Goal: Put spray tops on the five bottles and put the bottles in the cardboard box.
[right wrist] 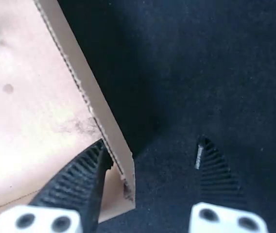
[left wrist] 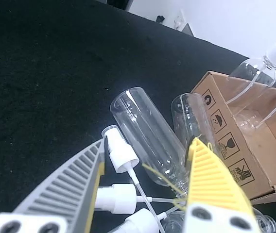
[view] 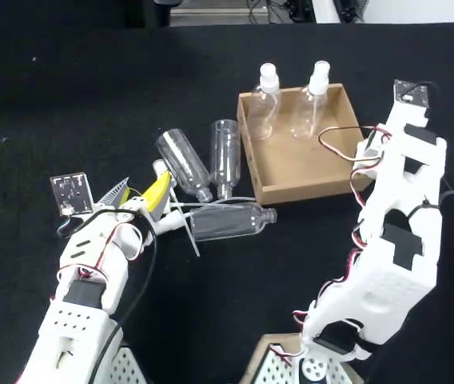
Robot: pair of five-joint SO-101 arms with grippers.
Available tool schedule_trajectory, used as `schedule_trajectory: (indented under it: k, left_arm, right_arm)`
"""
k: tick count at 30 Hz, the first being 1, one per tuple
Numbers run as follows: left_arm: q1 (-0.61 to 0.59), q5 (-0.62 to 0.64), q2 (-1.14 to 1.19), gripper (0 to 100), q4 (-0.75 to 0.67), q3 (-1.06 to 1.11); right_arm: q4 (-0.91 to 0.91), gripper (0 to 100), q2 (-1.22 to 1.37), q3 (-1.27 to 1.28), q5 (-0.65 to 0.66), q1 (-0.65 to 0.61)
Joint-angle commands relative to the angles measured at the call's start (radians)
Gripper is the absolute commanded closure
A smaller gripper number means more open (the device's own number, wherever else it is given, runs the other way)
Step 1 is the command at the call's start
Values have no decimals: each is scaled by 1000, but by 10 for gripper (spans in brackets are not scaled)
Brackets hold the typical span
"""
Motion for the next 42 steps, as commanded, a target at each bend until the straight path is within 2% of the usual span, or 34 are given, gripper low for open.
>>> schedule_trajectory:
  k: [1, 7, 15, 20, 27, 38, 42]
  left_arm:
    - [10, -12, -17, 734, -25, -28]
    - [10, -12, -17, 734, -25, -28]
    - [10, -12, -17, 734, -25, -28]
    - [10, -12, -17, 734, -25, -30]
    - [10, -12, -17, 734, -25, -30]
    - [10, -12, -17, 734, -25, -28]
    - [10, -12, -17, 734, -25, -28]
  right_arm:
    - [-2, 766, -16, 10, -11, 34]
    - [0, 766, -18, 35, -60, 34]
    - [-2, 766, -31, 70, -61, 41]
    - [-83, 766, -150, 199, -94, 61]
    - [-193, 766, -328, 381, -87, 21]
    - [-201, 767, -202, 205, -86, 18]
    - [-199, 886, -107, 110, -54, 18]
